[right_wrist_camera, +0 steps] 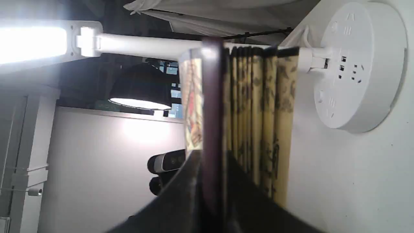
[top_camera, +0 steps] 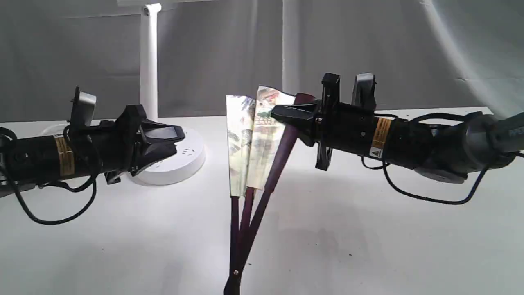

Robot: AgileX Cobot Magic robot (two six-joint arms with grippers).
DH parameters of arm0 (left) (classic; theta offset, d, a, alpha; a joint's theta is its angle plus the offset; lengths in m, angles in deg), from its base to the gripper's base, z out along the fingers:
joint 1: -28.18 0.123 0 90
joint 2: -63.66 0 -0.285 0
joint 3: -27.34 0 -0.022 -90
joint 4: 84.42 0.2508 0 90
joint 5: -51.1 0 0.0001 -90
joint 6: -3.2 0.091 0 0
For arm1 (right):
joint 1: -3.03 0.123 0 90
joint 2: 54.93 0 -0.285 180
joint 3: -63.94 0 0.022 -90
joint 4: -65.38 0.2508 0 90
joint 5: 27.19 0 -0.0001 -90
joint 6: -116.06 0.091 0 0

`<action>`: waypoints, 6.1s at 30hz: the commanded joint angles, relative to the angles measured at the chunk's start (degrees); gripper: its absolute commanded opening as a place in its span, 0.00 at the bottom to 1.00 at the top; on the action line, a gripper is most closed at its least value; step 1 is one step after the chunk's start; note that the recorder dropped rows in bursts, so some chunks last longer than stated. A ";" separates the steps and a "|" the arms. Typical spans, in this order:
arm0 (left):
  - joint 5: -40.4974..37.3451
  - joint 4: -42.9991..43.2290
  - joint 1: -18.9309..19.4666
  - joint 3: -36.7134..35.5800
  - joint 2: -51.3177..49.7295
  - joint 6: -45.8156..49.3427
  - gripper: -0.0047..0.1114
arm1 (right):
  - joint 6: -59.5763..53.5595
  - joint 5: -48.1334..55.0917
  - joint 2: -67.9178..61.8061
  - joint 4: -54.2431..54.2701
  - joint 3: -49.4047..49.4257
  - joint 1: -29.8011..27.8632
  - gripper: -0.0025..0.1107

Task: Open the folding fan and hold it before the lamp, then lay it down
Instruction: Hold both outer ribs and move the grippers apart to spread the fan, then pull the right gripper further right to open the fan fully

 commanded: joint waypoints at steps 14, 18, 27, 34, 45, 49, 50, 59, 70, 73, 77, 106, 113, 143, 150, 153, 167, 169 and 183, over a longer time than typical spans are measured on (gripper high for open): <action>3.88 -1.30 -6.34 6.62 -1.84 2.07 0.60 | -0.13 -1.11 0.86 -1.03 0.16 0.19 0.02; 3.56 -1.39 -6.48 6.72 -1.84 2.07 0.60 | -0.13 -1.11 0.86 -1.24 0.16 0.19 0.02; 2.89 -1.39 -7.77 6.72 -1.84 2.07 0.60 | -0.13 -1.11 0.86 -1.24 0.16 0.19 0.02; -1.75 -5.94 -10.62 6.72 -1.84 6.44 0.60 | -0.13 -1.11 0.86 -2.66 0.16 0.19 0.02; -1.75 -6.57 -11.12 6.72 -1.84 6.57 0.60 | -0.13 -1.11 0.86 -3.04 0.16 0.19 0.02; -2.85 -6.47 -11.12 6.72 -1.84 6.57 0.60 | -0.13 -1.11 1.29 -3.65 0.16 0.83 0.02; -3.47 -6.47 -11.12 6.72 -1.84 6.57 0.60 | -0.13 -1.11 1.72 -3.65 0.16 1.23 0.02; -2.07 -6.46 -11.12 6.72 -1.84 6.57 0.59 | -0.13 -1.11 6.44 -4.65 0.04 1.46 0.02; 0.08 -6.46 -11.12 6.72 -1.84 6.57 0.52 | -0.13 -1.11 6.44 -5.22 0.04 2.33 0.02; 0.20 -6.64 -11.12 6.72 -1.84 6.57 0.49 | -0.13 -1.11 6.44 -6.16 0.04 2.33 0.02; 0.09 -8.53 -11.12 6.72 -1.84 6.71 0.51 | -0.13 -1.11 6.44 -7.44 0.04 2.33 0.02; -0.22 -9.93 -10.74 6.72 -1.84 8.17 0.04 | -0.13 -1.11 6.44 -7.71 0.04 1.96 0.02; -0.23 -10.03 -8.75 6.72 -1.84 7.69 0.04 | -0.13 -1.11 6.44 -7.45 0.04 1.02 0.02; -1.96 -22.11 -8.12 6.72 -1.84 4.69 0.04 | -0.13 1.76 6.21 6.58 0.04 -4.12 0.02; -4.56 -22.42 -8.12 6.72 -1.84 3.37 0.04 | -0.13 3.13 6.21 6.70 0.04 -6.00 0.02; -5.00 -22.42 -8.12 6.72 -1.84 3.37 0.04 | -0.13 3.13 6.21 6.70 0.04 -6.96 0.02; -4.99 -22.42 -8.12 6.62 -1.84 3.37 0.04 | -0.13 3.61 6.21 6.48 0.04 -11.14 0.02; -4.99 -22.42 -8.12 6.62 -1.84 3.37 0.04 | -0.13 3.61 6.21 6.48 0.04 -11.79 0.02; -4.83 -21.18 -8.12 6.61 -1.84 1.72 0.04 | -0.13 2.74 6.21 4.74 0.04 -16.60 0.02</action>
